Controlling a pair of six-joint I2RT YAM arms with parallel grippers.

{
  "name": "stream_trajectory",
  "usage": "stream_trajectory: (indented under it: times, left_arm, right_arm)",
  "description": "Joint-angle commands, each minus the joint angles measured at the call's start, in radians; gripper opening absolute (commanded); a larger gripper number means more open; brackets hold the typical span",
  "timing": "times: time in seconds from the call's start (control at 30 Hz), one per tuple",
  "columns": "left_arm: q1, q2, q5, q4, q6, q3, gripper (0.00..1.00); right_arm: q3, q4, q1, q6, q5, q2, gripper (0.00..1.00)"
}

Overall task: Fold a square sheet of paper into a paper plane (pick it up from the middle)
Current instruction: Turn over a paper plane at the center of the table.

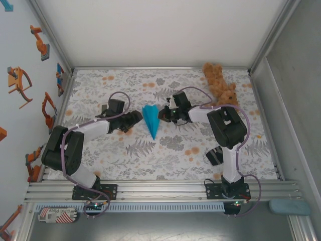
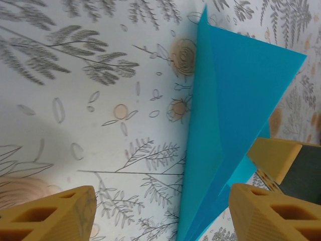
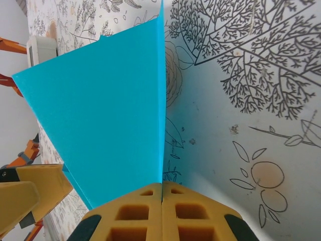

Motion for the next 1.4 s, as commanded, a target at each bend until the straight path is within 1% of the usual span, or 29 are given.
stream_trajectory:
  times: [0.0, 0.03, 0.13, 0.2, 0.3, 0.57, 0.73, 0.93, 1.17, 1.37]
  left_arm:
    - [-0.01, 0.046, 0.076, 0.064, -0.011, 0.047, 0.63]
    - [-0.012, 0.058, 0.089, 0.071, -0.013, 0.057, 0.6]
    - [-0.018, 0.087, 0.096, 0.079, -0.016, 0.083, 0.56]
    - [-0.019, 0.112, 0.09, 0.053, -0.017, 0.108, 0.48]
    - [-0.02, 0.139, 0.081, 0.04, -0.027, 0.126, 0.39]
    - [-0.021, 0.207, 0.092, 0.004, -0.039, 0.186, 0.22]
    - [-0.017, 0.206, 0.076, -0.014, -0.031, 0.184, 0.12]
    - [-0.01, 0.187, 0.075, 0.003, -0.016, 0.165, 0.01]
    - [-0.01, 0.135, 0.077, 0.048, 0.02, 0.148, 0.0]
    - [-0.014, 0.149, 0.098, 0.131, 0.014, 0.122, 0.0]
  right_arm:
    - [-0.012, 0.031, -0.002, 0.011, -0.012, 0.013, 0.04]
    - [-0.012, 0.032, -0.002, 0.012, -0.011, 0.012, 0.04]
    - [-0.013, 0.031, -0.004, 0.01, -0.009, 0.013, 0.04]
    - [-0.015, 0.031, -0.005, 0.012, -0.009, 0.016, 0.04]
    - [-0.017, 0.032, -0.005, 0.013, -0.007, 0.017, 0.04]
    - [-0.022, 0.034, -0.009, 0.014, -0.006, 0.016, 0.04]
    - [-0.042, 0.049, -0.019, 0.019, 0.008, -0.009, 0.03]
    - [-0.079, 0.078, -0.034, 0.029, 0.029, -0.046, 0.01]
    - [-0.132, 0.136, -0.053, 0.048, 0.048, -0.114, 0.0]
    - [-0.149, 0.139, -0.056, 0.042, 0.066, -0.12, 0.0]
